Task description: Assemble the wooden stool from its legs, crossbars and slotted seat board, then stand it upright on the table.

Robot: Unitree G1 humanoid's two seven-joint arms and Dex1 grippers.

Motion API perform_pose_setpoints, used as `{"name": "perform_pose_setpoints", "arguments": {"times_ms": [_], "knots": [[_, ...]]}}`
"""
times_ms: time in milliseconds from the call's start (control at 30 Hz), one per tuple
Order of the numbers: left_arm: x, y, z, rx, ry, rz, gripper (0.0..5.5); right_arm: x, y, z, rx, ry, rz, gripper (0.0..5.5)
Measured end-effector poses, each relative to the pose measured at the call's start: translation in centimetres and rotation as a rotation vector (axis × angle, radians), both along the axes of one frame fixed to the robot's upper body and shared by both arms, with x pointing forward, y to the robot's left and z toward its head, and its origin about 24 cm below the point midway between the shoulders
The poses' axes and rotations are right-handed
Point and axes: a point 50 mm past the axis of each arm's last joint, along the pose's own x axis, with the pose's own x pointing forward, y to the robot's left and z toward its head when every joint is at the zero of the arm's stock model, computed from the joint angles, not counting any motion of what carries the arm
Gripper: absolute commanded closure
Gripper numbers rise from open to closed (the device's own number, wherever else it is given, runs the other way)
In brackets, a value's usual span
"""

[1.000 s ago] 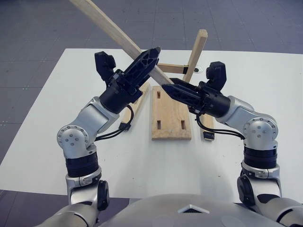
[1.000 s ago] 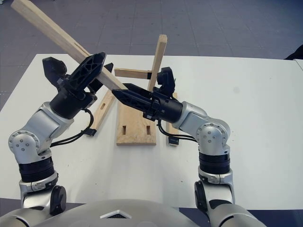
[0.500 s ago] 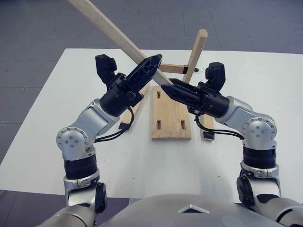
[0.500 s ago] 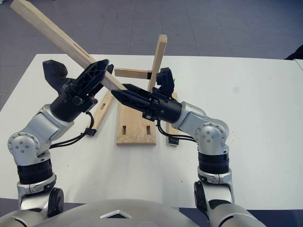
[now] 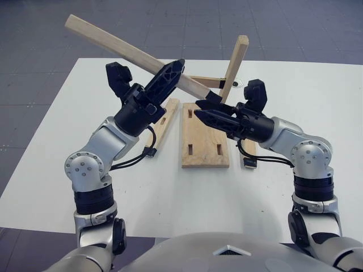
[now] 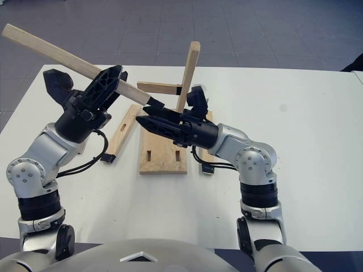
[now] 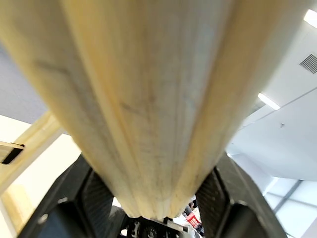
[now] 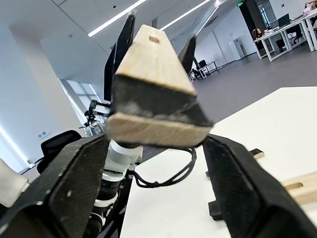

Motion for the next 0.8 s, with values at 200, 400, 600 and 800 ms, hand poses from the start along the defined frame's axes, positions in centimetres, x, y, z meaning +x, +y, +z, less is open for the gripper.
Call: {"name": "perform_pose_setpoints", "arguments": {"times_ms": [200, 400, 600, 800], "knots": [[1.0, 1.9, -0.2, 0.166, -0.050, 0.099, 3.45, 0.2, -1.8, -2.1, -0.159, 0.009, -0.070, 1.91], [0.5, 1.8, -1.3, 0.493, -0.181, -0.034, 3.45, 0.4, -2.8, -4.0, -0.288, -0.004, -0.113, 1.91], [1.1, 2.6, -2.2, 0.654, -0.228, 0.009, 3.45, 1.3, -3.5, -6.6, -0.606, -0.141, -0.208, 1.91], [1.2, 3.4, -2.1, 0.679, -0.235, 0.073, 3.45, 1.6, -3.4, -8.5, -0.879, -0.319, -0.277, 1.91]]}}
